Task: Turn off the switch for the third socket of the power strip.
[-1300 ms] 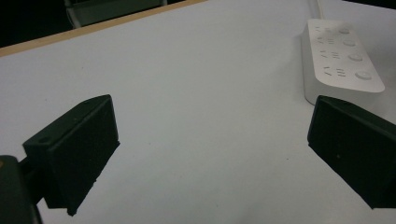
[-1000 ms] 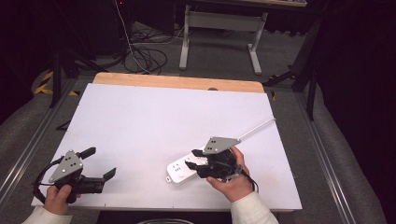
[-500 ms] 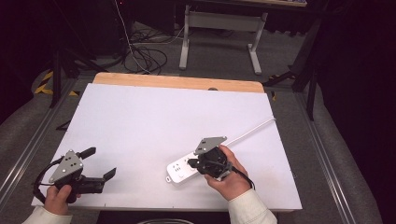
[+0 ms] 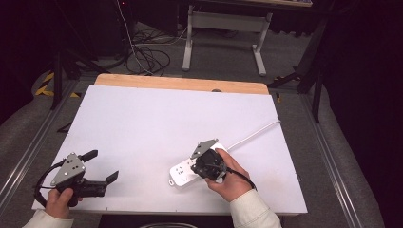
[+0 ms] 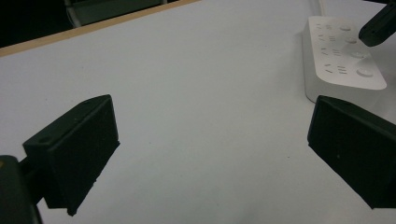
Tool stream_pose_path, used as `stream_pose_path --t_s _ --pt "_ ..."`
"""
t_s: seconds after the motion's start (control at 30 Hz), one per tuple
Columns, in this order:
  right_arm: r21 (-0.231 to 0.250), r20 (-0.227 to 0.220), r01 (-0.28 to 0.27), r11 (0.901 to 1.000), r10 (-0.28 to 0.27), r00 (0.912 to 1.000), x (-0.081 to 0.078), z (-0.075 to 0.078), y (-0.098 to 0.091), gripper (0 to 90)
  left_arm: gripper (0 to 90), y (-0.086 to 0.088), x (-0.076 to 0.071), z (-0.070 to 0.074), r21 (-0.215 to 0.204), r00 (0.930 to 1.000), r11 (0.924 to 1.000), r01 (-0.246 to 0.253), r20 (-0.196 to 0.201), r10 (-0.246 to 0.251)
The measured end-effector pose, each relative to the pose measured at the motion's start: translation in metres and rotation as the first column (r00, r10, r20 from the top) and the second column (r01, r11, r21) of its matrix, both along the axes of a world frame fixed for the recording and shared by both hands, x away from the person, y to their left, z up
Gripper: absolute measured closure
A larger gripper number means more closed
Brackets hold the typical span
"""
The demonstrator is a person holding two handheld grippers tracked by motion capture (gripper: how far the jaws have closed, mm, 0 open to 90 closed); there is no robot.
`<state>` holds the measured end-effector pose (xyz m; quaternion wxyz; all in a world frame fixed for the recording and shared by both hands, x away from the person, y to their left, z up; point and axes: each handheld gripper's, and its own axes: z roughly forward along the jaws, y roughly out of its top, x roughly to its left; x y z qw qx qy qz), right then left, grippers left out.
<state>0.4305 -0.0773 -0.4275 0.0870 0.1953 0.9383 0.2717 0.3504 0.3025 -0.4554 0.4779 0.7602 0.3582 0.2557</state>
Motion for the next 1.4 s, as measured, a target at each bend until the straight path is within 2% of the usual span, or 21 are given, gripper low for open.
stream_pose_path --t_s 0.2,0.37,0.43,0.67,0.77,1.0,1.13,1.23,1.4 --pt "-0.035 -0.007 0.004 0.9994 -0.005 1.0000 0.003 -0.005 0.002 90.0 2.2 -0.001 0.000 0.000 0.000 1.0000 1.0000 -0.001 -0.001 0.001" --pt "-0.039 -0.016 0.010 0.9992 -0.010 0.9998 0.004 -0.006 0.004 90.0 2.1 -0.001 0.000 0.000 0.002 1.0000 1.0000 -0.001 -0.001 0.001" --pt "-0.059 -0.011 0.007 0.9983 -0.008 0.9999 0.005 -0.008 0.004 90.0 2.2 -0.001 0.000 0.000 0.005 1.0000 1.0000 0.000 -0.002 0.000" --pt "-0.050 -0.015 0.009 0.9987 -0.010 0.9998 0.004 -0.010 0.004 90.0 2.2 -0.002 0.000 -0.001 0.004 1.0000 1.0000 0.003 -0.007 -0.003" --pt "-0.049 -0.010 0.012 0.9987 -0.013 0.9999 0.004 -0.011 0.004 90.0 2.2 -0.001 0.000 0.000 0.016 1.0000 0.9999 0.005 -0.001 -0.005" --pt "-0.023 -0.047 0.036 0.9991 -0.037 0.9982 0.006 -0.012 0.002 90.0 2.2 -0.002 0.000 0.000 0.014 1.0000 0.9999 0.003 -0.003 -0.003" --pt "-0.029 -0.055 0.041 0.9987 -0.043 0.9976 0.007 -0.011 0.002 90.0 2.2 -0.002 0.000 -0.001 0.015 1.0000 0.9999 0.005 -0.004 -0.005" --pt "-0.013 -0.083 0.041 0.9991 -0.042 0.9957 0.010 -0.012 0.000 90.0 2.2 -0.003 0.000 -0.001 0.013 1.0000 0.9999 0.004 -0.004 -0.004" --pt "-0.006 -0.097 0.052 0.9986 -0.052 0.9940 0.011 -0.012 -0.001 90.0 2.2 -0.003 0.000 -0.001 0.013 1.0000 0.9999 0.005 -0.004 -0.005"
